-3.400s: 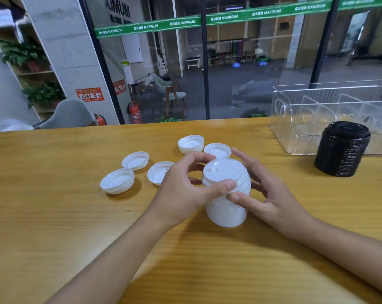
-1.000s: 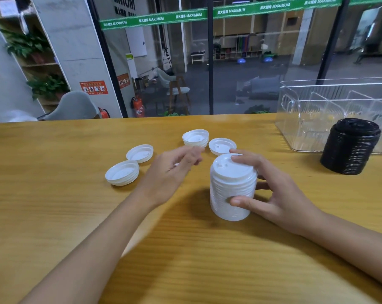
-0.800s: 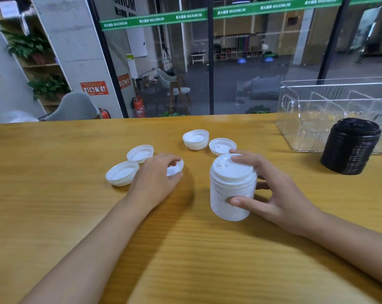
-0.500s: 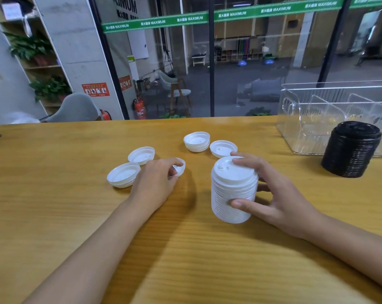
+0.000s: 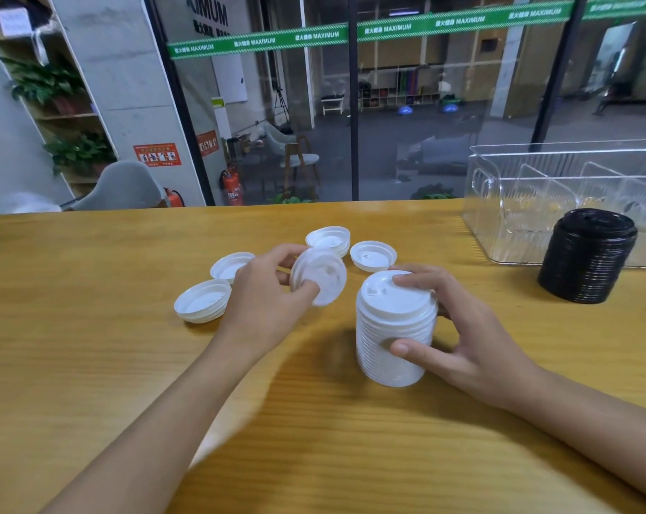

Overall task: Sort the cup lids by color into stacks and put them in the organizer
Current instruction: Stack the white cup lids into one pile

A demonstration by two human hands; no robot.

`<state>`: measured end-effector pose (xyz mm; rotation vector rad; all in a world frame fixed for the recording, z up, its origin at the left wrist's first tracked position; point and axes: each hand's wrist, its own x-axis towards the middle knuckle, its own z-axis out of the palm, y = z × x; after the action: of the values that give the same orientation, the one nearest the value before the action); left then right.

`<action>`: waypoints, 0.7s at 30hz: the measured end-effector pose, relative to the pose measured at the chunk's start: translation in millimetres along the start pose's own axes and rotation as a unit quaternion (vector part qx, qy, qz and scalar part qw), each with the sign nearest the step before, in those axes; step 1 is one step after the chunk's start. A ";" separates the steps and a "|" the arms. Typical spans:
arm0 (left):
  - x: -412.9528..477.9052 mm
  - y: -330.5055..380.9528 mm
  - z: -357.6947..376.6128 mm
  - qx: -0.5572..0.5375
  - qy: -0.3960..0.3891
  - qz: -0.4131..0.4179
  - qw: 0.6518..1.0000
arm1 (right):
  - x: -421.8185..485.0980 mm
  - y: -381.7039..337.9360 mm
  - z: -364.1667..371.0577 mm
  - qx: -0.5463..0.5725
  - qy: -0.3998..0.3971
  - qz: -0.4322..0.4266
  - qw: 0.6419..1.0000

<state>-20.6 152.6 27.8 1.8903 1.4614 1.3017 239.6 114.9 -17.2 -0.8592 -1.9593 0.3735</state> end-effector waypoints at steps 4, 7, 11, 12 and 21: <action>2.3 10.9 -2.7 -0.203 -0.004 -0.060 0.977 | -1.0 -0.3 1.3 0.000 0.009 0.002 1.000; 0.5 16.6 -3.7 -0.333 -0.067 -0.095 0.936 | -1.2 -0.5 2.2 -0.011 0.009 0.005 1.000; -6.9 19.5 2.6 -0.361 -0.155 -0.087 0.916 | -2.5 0.1 2.8 -0.007 0.007 0.003 1.000; -8.6 19.2 4.8 -0.336 -0.165 -0.067 0.925 | -2.7 0.3 2.9 -0.008 0.007 0.000 1.000; -18.8 16.8 14.1 -0.075 -0.186 0.056 0.978 | -1.4 2.9 1.7 -0.008 0.001 -0.035 0.999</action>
<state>0.0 132.3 26.3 2.0052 1.0523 1.0004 239.9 116.2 -20.7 -0.7979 -1.9864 0.3161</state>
